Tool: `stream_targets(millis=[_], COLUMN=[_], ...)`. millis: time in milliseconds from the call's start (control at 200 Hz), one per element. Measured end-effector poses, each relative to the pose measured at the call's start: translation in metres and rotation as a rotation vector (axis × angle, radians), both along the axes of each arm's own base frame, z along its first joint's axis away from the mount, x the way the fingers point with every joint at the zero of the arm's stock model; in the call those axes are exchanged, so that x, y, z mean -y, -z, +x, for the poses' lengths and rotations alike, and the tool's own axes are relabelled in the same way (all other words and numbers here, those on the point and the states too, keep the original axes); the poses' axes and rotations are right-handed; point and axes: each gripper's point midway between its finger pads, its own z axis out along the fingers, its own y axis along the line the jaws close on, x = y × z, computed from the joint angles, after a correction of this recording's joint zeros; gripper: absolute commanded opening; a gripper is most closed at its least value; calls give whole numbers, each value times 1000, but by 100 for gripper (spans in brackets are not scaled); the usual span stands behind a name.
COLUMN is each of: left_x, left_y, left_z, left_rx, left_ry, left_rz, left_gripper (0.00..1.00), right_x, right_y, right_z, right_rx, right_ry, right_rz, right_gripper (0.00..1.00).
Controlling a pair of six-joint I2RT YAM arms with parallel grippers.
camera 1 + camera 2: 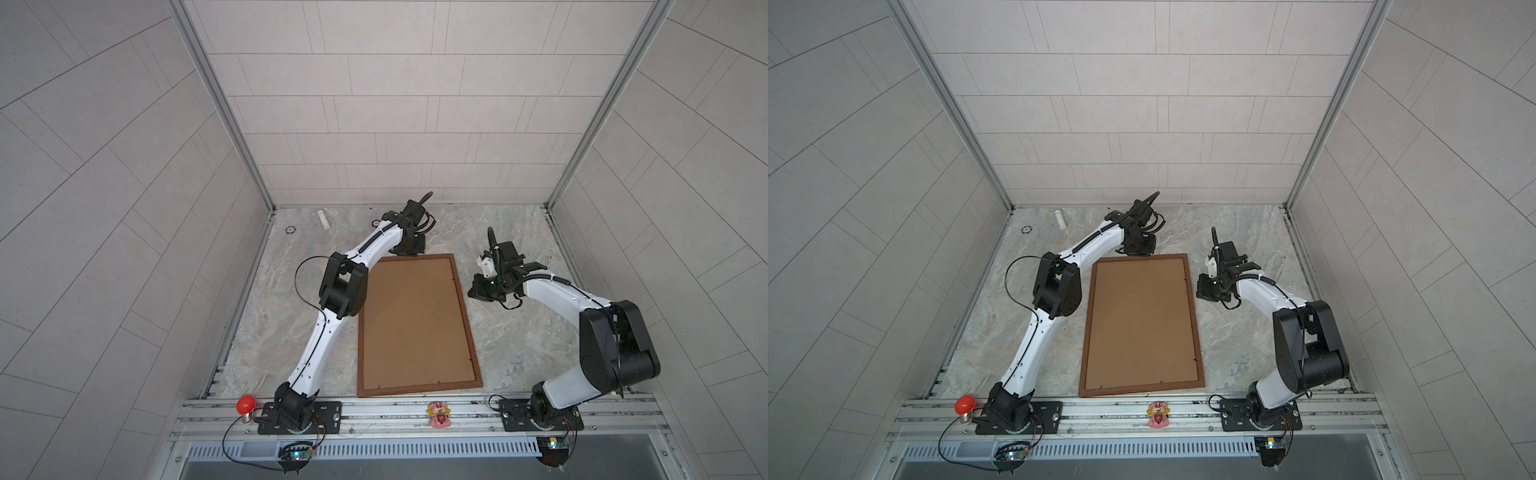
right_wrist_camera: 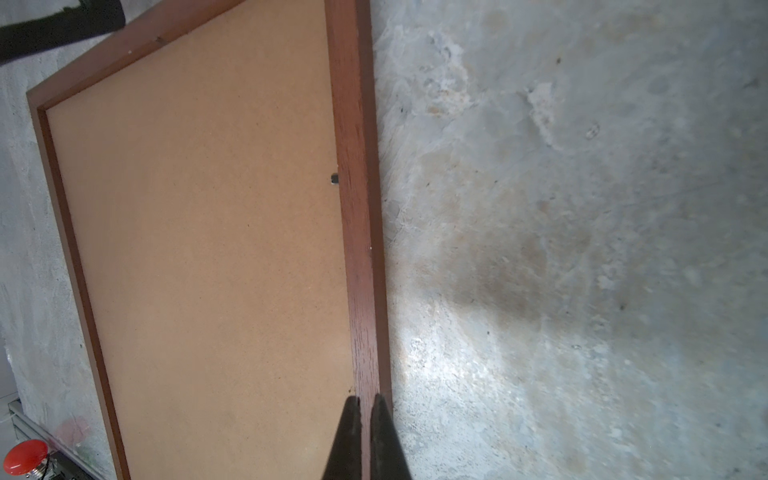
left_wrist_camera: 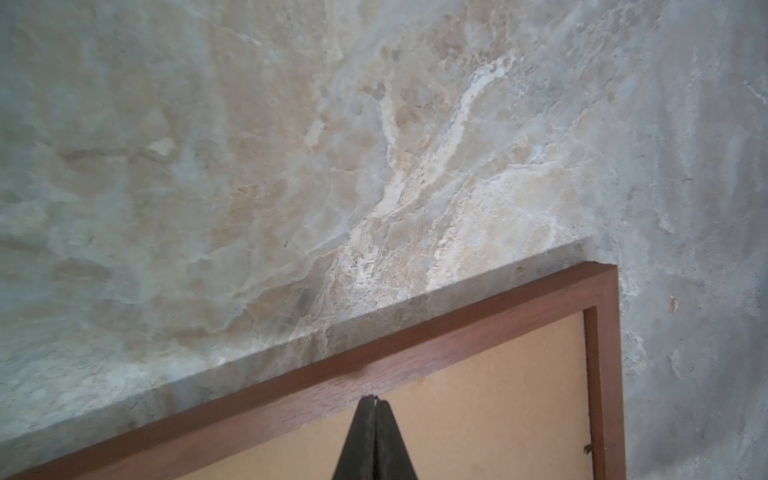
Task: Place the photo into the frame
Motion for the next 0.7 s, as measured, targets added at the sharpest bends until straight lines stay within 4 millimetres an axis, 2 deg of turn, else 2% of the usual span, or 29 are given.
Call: stream_targets(millis=[335, 701], left_x=[2, 5], left_y=[11, 14], left_z=[-1, -3], left_rx=[-18, -23], left_ry=[4, 12], left_rz=[-1, -3], left_gripper=[7, 7], right_x=[-4, -4], right_y=[3, 7], right_z=[2, 2], right_rx=[-3, -12], right_ry=[-8, -9], right_rz=[19, 18], right_gripper=[0, 0])
